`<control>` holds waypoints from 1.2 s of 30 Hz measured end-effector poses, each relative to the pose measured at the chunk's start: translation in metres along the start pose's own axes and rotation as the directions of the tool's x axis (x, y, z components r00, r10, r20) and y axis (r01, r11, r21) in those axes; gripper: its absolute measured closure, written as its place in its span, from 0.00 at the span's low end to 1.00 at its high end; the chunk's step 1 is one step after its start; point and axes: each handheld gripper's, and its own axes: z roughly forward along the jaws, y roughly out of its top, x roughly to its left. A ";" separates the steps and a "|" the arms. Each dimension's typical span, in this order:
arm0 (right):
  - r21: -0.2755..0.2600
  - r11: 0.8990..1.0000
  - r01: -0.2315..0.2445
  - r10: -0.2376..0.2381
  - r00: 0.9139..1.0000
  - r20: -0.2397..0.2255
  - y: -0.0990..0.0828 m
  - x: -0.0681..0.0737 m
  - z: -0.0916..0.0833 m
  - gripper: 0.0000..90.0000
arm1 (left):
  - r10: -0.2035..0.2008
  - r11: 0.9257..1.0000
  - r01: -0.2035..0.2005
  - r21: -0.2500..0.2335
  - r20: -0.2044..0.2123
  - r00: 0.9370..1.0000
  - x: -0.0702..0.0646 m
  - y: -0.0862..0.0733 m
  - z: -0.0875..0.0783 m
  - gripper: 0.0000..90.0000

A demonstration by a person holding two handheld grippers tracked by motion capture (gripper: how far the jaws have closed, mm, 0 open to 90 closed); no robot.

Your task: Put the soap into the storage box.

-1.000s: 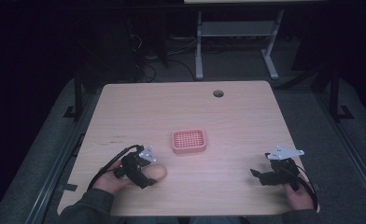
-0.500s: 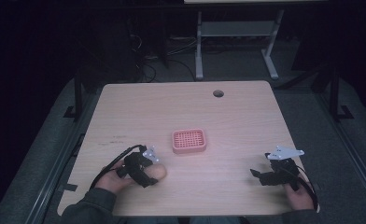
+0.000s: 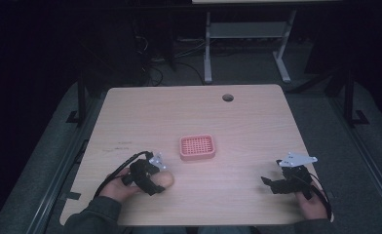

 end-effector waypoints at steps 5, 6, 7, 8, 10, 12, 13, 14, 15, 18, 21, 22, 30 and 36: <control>-0.002 1.000 0.000 0.000 1.000 0.000 0.000 0.000 0.000 0.16 | 0.007 1.000 -0.007 0.007 -0.004 1.000 -0.001 0.001 0.000 0.36; -0.002 1.000 0.000 0.000 1.000 0.000 0.000 0.000 0.000 0.16 | 0.006 1.000 -0.006 0.008 -0.002 1.000 -0.001 0.001 -0.001 0.36; -0.003 1.000 0.001 -0.001 1.000 0.000 0.000 0.000 -0.001 0.16 | 0.003 1.000 -0.003 0.006 -0.005 1.000 -0.001 0.000 -0.001 0.36; -0.003 1.000 0.001 -0.001 1.000 0.000 0.000 0.000 -0.001 0.16 | 0.003 1.000 -0.003 0.006 -0.005 1.000 -0.001 0.000 -0.001 0.36; -0.003 1.000 0.000 0.000 1.000 0.000 0.000 0.000 -0.001 0.16 | 0.002 1.000 -0.002 0.007 -0.005 1.000 -0.001 0.000 -0.001 0.36; -0.005 1.000 -0.001 0.001 1.000 0.001 0.000 0.000 -0.001 0.16 | 0.005 1.000 -0.005 0.003 -0.009 1.000 -0.002 0.001 -0.002 0.36; -0.005 1.000 -0.007 0.007 1.000 0.003 0.000 0.000 -0.001 0.16 | 0.008 1.000 -0.008 -0.009 -0.011 1.000 -0.002 0.001 -0.004 0.36; -0.006 1.000 -0.007 0.007 1.000 0.003 -0.001 0.000 -0.001 0.16 | 0.008 1.000 -0.008 -0.009 -0.011 1.000 -0.002 0.001 -0.004 0.36; -0.006 1.000 -0.007 0.007 1.000 0.003 -0.001 0.000 -0.001 0.16 | 0.009 1.000 -0.009 -0.011 -0.014 1.000 -0.002 0.002 -0.006 0.36; -0.007 1.000 -0.010 0.010 1.000 0.003 -0.001 0.000 -0.002 0.16 | 0.011 1.000 -0.012 -0.025 -0.020 1.000 -0.004 0.003 -0.010 0.36; -0.011 1.000 -0.015 0.015 1.000 0.005 -0.001 -0.001 -0.002 0.16 | 0.006 0.999 -0.006 -0.034 -0.012 1.000 -0.002 0.005 -0.012 0.36; -0.012 1.000 -0.017 0.017 1.000 0.007 -0.002 -0.001 -0.003 0.16 | 0.006 1.000 -0.007 -0.028 -0.007 1.000 -0.001 0.005 -0.012 0.36; -0.014 1.000 -0.015 0.015 1.000 0.001 -0.002 0.000 -0.003 0.16 | 0.007 1.000 -0.007 -0.030 0.006 1.000 0.001 0.014 -0.007 0.36; -0.023 1.000 -0.015 0.015 1.000 0.003 -0.002 -0.001 -0.004 0.16 | 0.016 1.000 -0.016 -0.019 0.009 1.000 0.003 0.021 -0.009 0.36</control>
